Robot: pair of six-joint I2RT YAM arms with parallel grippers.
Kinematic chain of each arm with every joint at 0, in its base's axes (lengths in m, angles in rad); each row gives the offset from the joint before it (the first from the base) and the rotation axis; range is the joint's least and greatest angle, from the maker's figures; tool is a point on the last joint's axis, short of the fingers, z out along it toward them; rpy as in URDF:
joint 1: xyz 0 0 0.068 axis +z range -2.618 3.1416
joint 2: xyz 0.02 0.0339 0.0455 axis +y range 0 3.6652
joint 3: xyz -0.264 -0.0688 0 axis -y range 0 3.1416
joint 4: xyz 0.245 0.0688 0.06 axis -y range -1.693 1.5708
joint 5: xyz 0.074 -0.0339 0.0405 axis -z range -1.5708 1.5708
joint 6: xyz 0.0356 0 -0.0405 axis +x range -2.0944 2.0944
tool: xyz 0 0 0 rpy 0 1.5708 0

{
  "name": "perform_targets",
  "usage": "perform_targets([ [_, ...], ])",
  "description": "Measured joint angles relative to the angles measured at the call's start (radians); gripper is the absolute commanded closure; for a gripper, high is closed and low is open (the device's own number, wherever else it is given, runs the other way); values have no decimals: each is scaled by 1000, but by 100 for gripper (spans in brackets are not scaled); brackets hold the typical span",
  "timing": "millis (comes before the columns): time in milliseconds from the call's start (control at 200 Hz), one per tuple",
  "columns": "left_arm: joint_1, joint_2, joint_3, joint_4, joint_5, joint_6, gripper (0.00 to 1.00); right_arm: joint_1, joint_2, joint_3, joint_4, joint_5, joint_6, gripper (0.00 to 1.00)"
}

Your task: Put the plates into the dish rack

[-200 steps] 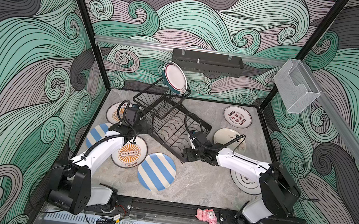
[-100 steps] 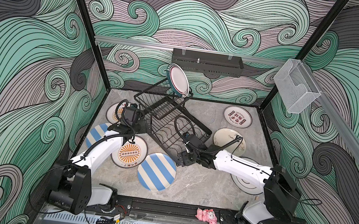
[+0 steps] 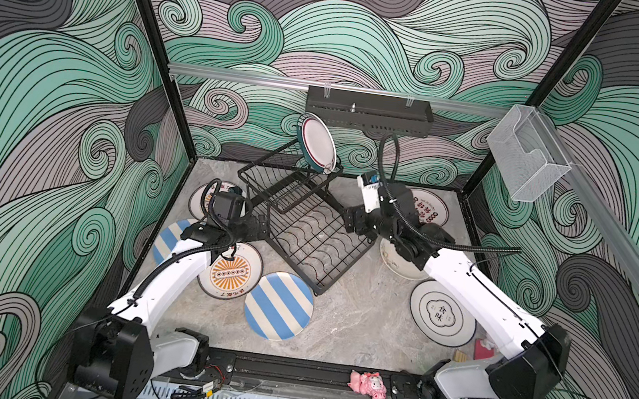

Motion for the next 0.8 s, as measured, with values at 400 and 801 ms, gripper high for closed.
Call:
perform_targets([
  [400,18,-118,0,-85,52,79,2,-37,435,579,62,-103,-157,21],
  [801,46,-122,0,-108,52,114,1,-40,713,934,-32,-65,-263,31],
])
